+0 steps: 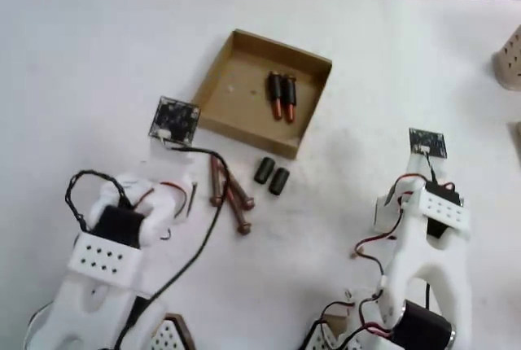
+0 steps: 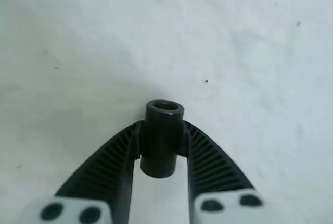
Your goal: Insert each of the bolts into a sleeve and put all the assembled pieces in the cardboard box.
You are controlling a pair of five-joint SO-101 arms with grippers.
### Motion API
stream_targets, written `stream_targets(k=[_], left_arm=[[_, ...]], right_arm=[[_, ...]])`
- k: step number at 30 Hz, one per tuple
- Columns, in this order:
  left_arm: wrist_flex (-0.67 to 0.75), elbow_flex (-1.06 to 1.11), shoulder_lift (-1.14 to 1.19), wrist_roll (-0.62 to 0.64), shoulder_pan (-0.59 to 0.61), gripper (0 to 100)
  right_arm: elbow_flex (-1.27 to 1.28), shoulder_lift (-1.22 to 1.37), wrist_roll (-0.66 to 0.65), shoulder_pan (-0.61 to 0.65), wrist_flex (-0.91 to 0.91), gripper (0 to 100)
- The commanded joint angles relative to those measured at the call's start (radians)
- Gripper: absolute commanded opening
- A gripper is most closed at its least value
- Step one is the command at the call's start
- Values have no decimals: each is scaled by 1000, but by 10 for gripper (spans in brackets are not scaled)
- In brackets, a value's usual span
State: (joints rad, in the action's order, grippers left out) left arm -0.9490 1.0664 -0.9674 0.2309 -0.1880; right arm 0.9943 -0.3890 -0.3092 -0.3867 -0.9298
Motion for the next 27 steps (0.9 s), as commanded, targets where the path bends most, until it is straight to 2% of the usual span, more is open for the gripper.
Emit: stream_targets(k=[1, 6, 13, 14, 16, 21, 22, 27], left_arm=[[-61, -123, 18, 60, -39, 60], [-74, -241, 229, 117, -44, 60], [-71, -353, 526, 89, -156, 64], [-71, -371, 558, 29, -171, 64], [-71, -413, 622, -178, -197, 64], [-77, -508, 743, -895, -180, 64], [-80, -512, 759, -993, -177, 64], [-92, -491, 805, -1295, -182, 64]], right_arm=[[-5, -33, -14, -15, 13, 17], [-3, -31, -15, -24, 13, 17], [-3, -31, -15, -24, 15, 17], [-3, -31, -15, -24, 15, 17], [-3, -31, -15, -24, 15, 17], [-3, -31, -15, -24, 15, 17], [-3, -31, -15, -24, 16, 17], [18, -31, -17, -19, 62, 17]])
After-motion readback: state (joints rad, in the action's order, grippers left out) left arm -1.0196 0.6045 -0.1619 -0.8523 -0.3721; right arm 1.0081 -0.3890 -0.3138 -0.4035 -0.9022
